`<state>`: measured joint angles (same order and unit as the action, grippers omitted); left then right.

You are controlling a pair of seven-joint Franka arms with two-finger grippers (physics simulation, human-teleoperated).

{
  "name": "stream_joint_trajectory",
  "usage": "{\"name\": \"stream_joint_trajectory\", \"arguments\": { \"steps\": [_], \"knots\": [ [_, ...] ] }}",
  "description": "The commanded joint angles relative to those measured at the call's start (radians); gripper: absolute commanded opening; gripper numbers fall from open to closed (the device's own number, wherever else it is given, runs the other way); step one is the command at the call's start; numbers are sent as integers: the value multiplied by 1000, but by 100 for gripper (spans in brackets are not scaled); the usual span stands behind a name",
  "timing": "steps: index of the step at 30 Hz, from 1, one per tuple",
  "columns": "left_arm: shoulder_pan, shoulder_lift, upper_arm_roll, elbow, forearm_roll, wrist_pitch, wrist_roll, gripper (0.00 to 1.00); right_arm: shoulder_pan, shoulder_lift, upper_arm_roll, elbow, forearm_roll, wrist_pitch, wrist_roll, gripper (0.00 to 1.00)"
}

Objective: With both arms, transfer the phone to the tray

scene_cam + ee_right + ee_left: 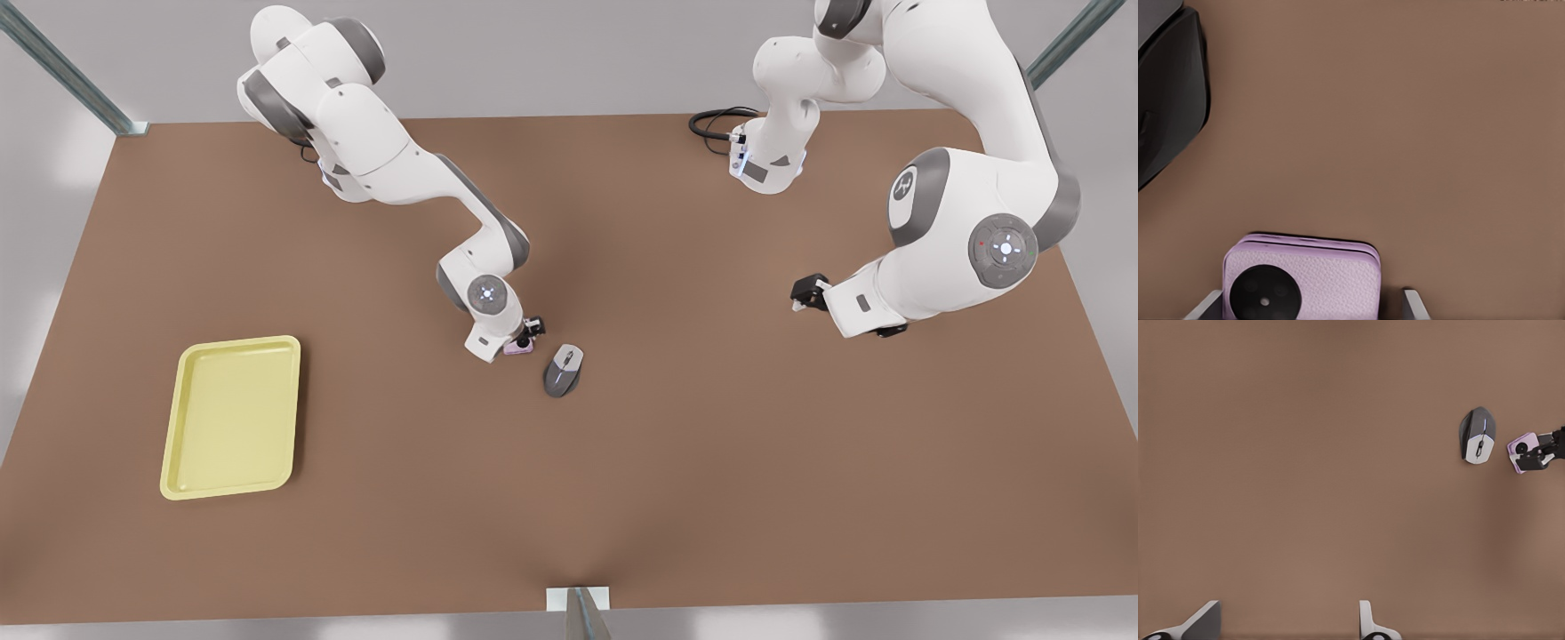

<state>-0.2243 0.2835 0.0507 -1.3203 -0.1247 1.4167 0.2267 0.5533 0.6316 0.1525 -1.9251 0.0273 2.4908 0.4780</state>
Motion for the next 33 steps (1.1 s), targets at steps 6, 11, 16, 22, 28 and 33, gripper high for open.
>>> {"name": "stream_joint_trajectory", "arguments": {
  "steps": [6, 11, 16, 22, 28, 33],
  "knots": [
    [-1, -1, 0, 1, 0, -1, 11, 100, -1, -10, 1, 3, -29, -7, -16, 75],
    [-1, 0, 0, 3, 0, -1, 11, 100, -21, -108, -19, 34, -29, -145, -30, 75],
    [0, -3, 0, 3, 2, -1, 14, 100, -403, -165, -71, 21, -29, -170, -435, 75],
    [-1, -6, 0, 4, 2, -1, 13, 100, -800, -32, -73, 115, -27, -148, -1134, 75],
    [-1, -15, -2, 1, 137, -16, -6, 100, -951, 26, -73, 150, -23, -95, -1311, 100],
    [-1, -10, 15, 4, 203, -16, -102, 100, -860, 3, -70, 401, -29, -346, -1173, 100]
  ]
}}
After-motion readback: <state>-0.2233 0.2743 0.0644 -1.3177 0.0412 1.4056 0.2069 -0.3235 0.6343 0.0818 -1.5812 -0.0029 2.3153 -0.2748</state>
